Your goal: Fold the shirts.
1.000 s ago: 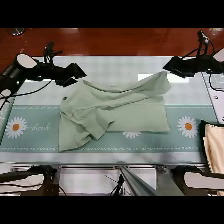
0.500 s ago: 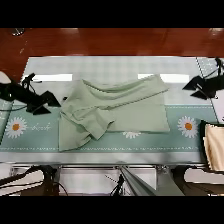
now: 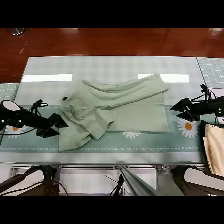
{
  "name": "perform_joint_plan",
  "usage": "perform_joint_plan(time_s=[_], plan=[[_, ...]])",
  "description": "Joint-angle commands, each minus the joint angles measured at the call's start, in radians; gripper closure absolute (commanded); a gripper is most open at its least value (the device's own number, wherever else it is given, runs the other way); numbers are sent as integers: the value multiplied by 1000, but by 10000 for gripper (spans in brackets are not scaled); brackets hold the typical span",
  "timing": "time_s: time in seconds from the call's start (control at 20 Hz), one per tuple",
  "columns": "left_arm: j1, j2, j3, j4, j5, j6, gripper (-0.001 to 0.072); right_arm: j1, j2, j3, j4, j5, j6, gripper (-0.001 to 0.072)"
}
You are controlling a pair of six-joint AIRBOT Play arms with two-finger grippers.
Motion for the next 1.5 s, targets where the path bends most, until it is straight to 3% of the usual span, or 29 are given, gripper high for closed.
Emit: perform_joint_plan(time_s=[0.0,0.2,0.25,0.3,0.65,0.85,1.2,1.25,1.3,1.35,1.4,1.45], plan=[[-92,-1,-60,-95,127,43,6,5,5,-25,30,5,-14,94],[-220,-2,-60,-105,167,43,30,6,5,-25,-23,62,-7,94],[-239,-2,-60,-105,166,53,314,6,5,-25,-61,84,7,94],[-252,-2,-60,-105,165,61,684,6,5,-25,-102,109,26,94],[-259,-1,-60,-113,158,61,681,80,5,-26,-184,205,57,94],[-259,-1,-60,-116,158,62,681,206,0,-25,-202,121,96,94],[-260,-1,-60,-129,159,62,681,353,-21,-25,-52,-29,123,97],[-259,-1,-60,-135,159,62,681,373,-21,-25,-48,-38,123,190],[-260,-1,-60,-139,158,62,681,387,-21,-25,-45,-38,126,360],[-260,0,-60,-139,158,62,681,399,-21,-24,-45,-35,114,611],[-259,3,-60,-140,158,62,681,402,-21,-21,-45,-28,98,685],[-259,8,-60,-139,157,62,681,402,-21,-10,-45,-11,90,685]])
